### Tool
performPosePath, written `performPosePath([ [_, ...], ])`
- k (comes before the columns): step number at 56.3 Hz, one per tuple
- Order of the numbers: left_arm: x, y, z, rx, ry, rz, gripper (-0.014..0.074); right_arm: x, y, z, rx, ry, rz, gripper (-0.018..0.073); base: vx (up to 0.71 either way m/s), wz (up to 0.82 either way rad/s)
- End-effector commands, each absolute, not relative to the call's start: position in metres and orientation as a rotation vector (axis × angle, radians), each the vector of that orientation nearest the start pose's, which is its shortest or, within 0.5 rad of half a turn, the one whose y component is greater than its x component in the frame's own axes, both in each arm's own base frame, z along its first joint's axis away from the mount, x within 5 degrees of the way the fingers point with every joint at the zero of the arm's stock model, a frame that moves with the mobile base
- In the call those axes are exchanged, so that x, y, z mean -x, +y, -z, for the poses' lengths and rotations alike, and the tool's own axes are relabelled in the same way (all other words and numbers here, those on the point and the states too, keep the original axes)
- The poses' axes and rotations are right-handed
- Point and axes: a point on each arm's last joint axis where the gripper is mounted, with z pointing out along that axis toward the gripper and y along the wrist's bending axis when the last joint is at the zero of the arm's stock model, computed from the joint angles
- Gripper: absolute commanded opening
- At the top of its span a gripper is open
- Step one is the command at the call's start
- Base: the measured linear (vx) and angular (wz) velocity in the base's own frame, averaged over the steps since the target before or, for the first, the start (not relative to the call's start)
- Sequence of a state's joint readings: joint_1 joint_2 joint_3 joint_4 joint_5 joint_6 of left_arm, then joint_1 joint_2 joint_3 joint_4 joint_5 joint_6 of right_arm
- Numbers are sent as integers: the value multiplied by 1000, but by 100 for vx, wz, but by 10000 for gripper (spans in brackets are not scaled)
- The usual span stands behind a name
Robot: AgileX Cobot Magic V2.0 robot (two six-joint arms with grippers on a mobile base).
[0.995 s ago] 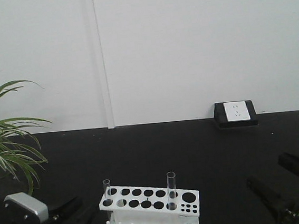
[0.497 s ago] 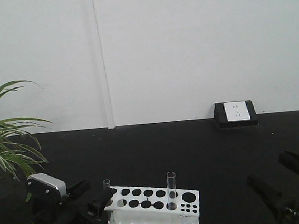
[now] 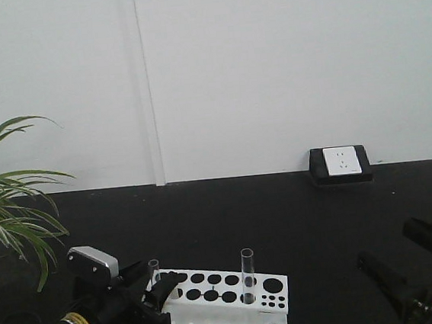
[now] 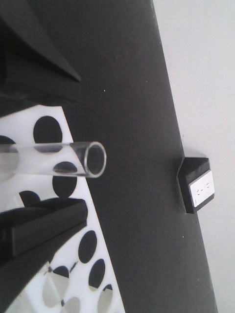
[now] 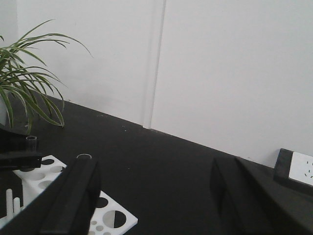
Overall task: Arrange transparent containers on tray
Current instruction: 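Lower the left gripper onto the nearer clear test tube and close, then lift the test tube out of the rack with the left gripper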
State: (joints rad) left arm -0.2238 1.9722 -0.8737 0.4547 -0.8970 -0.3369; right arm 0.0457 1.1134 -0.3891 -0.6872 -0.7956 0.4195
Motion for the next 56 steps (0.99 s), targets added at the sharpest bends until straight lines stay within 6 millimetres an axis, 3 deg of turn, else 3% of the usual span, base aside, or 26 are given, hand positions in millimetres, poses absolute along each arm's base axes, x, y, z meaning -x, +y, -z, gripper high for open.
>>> performPosePath([
  [1,-369,-120,-184,-391,1554,536,434,-204,51,-283,466,1355,-336,522,0,0],
  [16,-368,-120,-188,-389,1513,552,-8,-204,51,-283,467,1355,-335,522,0,0],
  [26,-367,-120,-191,-354,1496,597,-8,-204,51,-283,467,1355,-335,522,0,0],
  [32,-364,-120,-208,-297,1468,665,-8,-204,51,-283,467,1355,-335,522,0,0],
  [43,-346,-114,-267,-315,1375,611,-6,-204,52,-283,485,1350,-319,522,0,0],
  [56,-308,-97,-343,-363,1324,406,-1,-205,55,-277,542,1370,-319,522,0,0],
])
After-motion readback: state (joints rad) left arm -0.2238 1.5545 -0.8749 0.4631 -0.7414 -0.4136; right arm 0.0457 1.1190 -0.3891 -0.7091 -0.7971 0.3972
